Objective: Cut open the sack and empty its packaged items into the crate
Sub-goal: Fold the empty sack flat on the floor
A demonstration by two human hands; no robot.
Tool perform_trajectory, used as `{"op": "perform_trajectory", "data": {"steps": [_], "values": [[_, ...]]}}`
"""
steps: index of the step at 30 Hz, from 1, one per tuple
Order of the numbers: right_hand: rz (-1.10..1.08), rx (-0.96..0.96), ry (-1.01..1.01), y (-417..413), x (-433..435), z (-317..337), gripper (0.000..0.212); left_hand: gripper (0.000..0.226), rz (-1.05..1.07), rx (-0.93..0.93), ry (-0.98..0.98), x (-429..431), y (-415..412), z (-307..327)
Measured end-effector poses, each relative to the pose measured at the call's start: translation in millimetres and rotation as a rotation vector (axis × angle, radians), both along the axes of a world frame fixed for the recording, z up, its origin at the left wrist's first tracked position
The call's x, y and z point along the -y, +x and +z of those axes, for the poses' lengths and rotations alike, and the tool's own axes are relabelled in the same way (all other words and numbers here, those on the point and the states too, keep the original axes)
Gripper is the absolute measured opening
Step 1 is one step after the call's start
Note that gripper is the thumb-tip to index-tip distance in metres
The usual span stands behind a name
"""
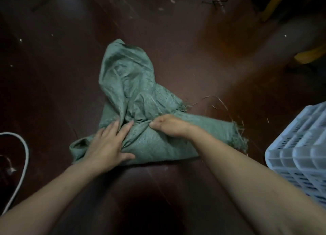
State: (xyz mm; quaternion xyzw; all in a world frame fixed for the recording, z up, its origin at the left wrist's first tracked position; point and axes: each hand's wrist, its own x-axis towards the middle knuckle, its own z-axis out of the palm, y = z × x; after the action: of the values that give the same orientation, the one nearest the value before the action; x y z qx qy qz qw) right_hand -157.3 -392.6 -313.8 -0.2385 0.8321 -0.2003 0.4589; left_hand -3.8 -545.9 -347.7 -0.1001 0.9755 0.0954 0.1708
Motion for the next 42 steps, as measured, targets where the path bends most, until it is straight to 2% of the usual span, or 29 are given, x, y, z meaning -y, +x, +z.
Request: {"op": "perform_trajectory", "data": {"steps": [1, 3, 4, 5, 7, 9, 10, 13, 15, 16, 18, 19, 21, 23, 24, 26, 29, 32, 35, 39, 42], "values": [[-0.051, -0.060, -0.060, 1, -9, 2, 0.032, 0.085, -0.013, -0.095, 0.000, 2, 0, -2], [-0.109, -0.452, -0.207, 7, -34, 7, 0.042, 0.054, 0.098, -0.268, 0.150, 7, -1, 3], [-0.120, -0.657, -0.300, 13, -50, 12, 0.045, 0.042, 0.237, -0.290, 0.252, 9, -3, 8], [-0.118, -0.818, -0.377, 22, -67, 18, 0.044, 0.033, 0.401, -0.250, 0.365, 12, -6, 12], [-0.049, -0.974, -0.404, 40, -100, 24, 0.045, 0.019, 0.734, -0.056, 0.736, 18, -10, 17], [0.058, -0.948, -0.325, 50, -118, 17, 0.061, 0.015, 0.974, 0.098, 1.071, 31, -14, 22], [0.110, -0.904, -0.277, 52, -118, 12, 0.073, 0.019, 1.022, 0.200, 1.126, 33, -15, 23], [0.293, -0.819, -0.167, 48, -90, -6, 0.094, 0.010, 0.968, 0.405, 1.021, 37, -12, 24], [0.409, -0.781, -0.101, 42, -59, -8, 0.095, 0.017, 0.924, 0.459, 0.909, 45, -13, 27], [0.430, -0.751, -0.059, 38, -44, -7, 0.093, 0.027, 0.891, 0.450, 0.841, 52, -15, 27], [0.391, -0.650, 0.046, 26, -17, -6, 0.085, 0.052, 0.754, 0.355, 0.650, 75, -20, 27], [0.355, -0.589, 0.093, 20, -7, -7, 0.082, 0.054, 0.703, 0.268, 0.493, 83, -22, 33], [0.265, -0.444, 0.151, 10, 11, -13, 0.080, 0.059, 0.604, 0.045, 0.050, 83, -22, 52], [0.163, -0.319, 0.148, 9, 24, -24, 0.081, 0.066, 0.346, -0.163, -0.268, 52, -17, 79], [0.120, -0.285, 0.135, 11, 30, -29, 0.083, 0.073, 0.206, -0.229, -0.319, 32, -8, 79], [0.037, -0.249, 0.103, 18, 38, -33, 0.082, 0.088, 0.024, -0.200, -0.287, -4, 12, 64], [-0.111, -0.183, -0.007, 21, 31, -34, 0.070, 0.102, 0.013, -0.070, -0.251, -11, 24, 21], [-0.139, -0.134, -0.077, 24, 15, -46, 0.065, 0.097, 0.159, -0.013, -0.169, 6, 16, 0], [-0.083, -0.102, -0.054, 24, 23, -55, 0.067, 0.086, 0.247, 0.075, -0.089, 28, 0, -20], [-0.099, -0.217, 0.025, 9, 61, -68, 0.067, 0.082, 0.264, 0.125, -0.042, 63, -34, -26], [-0.177, -0.246, 0.077, -14, 93, -76, 0.067, 0.079, 0.255, 0.081, -0.043, 95, -71, -31]]}}
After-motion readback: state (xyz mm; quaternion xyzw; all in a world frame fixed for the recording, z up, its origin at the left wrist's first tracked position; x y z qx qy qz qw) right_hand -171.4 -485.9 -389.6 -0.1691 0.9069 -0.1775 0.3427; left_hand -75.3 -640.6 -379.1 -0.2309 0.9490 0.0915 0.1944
